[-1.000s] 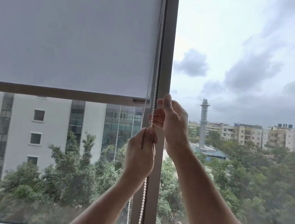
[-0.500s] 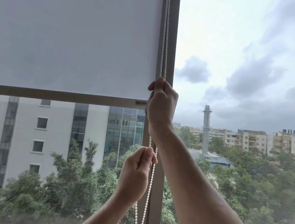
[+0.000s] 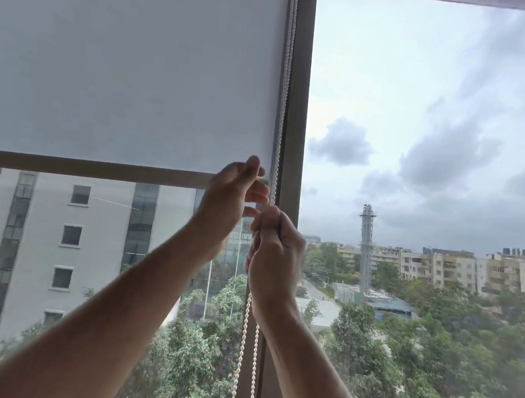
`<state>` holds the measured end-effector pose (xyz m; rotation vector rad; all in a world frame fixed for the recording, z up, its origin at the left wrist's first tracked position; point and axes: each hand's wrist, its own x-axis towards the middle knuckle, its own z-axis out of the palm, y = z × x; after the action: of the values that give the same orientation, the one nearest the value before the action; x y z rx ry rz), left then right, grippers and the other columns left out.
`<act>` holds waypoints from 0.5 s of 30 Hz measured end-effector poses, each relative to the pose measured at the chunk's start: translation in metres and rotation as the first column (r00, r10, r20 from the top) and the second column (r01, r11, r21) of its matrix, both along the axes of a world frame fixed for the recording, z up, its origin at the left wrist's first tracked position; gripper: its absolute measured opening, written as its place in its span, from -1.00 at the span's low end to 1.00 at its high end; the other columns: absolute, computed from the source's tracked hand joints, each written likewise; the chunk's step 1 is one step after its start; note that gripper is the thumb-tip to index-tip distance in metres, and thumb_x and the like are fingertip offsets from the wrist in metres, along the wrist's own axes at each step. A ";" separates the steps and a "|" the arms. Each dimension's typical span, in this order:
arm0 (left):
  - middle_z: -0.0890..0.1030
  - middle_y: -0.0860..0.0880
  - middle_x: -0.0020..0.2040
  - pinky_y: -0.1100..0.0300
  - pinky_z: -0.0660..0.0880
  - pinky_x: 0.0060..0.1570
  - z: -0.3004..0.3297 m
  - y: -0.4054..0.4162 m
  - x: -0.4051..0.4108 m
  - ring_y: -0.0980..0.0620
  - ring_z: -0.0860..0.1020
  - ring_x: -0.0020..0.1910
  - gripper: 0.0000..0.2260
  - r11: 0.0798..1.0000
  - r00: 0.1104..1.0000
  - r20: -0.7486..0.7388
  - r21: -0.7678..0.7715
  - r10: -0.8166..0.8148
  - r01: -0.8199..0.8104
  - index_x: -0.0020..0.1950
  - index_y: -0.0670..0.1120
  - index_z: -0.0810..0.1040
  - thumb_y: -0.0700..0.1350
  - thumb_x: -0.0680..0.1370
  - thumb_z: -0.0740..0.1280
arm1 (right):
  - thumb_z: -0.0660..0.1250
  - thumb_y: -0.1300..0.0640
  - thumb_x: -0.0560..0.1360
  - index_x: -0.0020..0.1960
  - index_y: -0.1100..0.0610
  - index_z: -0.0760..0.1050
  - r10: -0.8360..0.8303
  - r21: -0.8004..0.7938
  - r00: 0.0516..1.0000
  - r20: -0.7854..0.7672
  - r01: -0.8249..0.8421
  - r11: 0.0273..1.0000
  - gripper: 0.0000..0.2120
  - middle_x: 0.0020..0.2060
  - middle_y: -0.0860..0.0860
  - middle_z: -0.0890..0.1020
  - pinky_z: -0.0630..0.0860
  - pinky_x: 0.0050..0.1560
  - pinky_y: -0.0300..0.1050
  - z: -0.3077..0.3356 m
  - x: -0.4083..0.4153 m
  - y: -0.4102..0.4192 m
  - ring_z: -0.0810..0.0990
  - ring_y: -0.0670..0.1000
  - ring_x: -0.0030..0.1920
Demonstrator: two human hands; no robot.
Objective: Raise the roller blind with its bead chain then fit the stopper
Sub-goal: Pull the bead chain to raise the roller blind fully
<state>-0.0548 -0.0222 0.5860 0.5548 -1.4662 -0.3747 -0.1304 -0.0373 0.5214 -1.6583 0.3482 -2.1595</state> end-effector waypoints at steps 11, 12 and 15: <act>0.35 -0.03 -0.40 0.17 0.17 -0.44 0.017 0.015 -0.054 0.03 0.27 -0.45 -0.63 0.999 0.974 -0.223 -0.027 0.032 -0.039 -0.30 -0.05 0.44 -0.07 0.69 0.11 | 0.16 0.02 0.66 -0.37 0.01 0.42 0.268 0.105 0.963 -0.007 -0.266 0.958 -0.58 -0.54 -0.02 0.31 0.23 -0.53 -0.20 -0.041 -0.012 -0.016 0.23 -0.09 -0.55; 0.36 -0.03 -0.40 0.16 0.18 -0.43 0.010 0.015 -0.052 0.02 0.28 -0.44 -0.63 0.997 0.975 -0.216 -0.036 0.059 -0.068 -0.30 -0.05 0.45 -0.06 0.69 0.11 | 0.14 -0.08 0.62 -0.32 0.05 0.45 0.328 0.137 0.945 -0.005 -0.324 0.936 -0.60 -0.50 0.00 0.36 0.33 -0.47 -0.21 -0.041 -0.016 -0.017 0.30 -0.07 -0.50; 0.38 0.03 -0.48 0.18 0.22 -0.44 -0.014 0.012 -0.047 0.07 0.32 -0.51 -0.64 0.992 0.979 -0.179 -0.054 0.099 -0.110 -0.29 -0.05 0.46 -0.07 0.69 0.12 | 0.05 -0.27 0.53 0.05 0.19 0.59 0.374 0.204 0.927 0.024 -0.371 0.906 -0.42 -0.25 0.19 0.51 0.46 -0.17 -0.09 -0.028 -0.030 -0.020 0.51 0.01 -0.26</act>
<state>-0.1021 -0.0100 0.5722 0.5317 -1.2695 -0.2853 -0.1605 -0.0575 0.4936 -1.4868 0.2267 -1.7659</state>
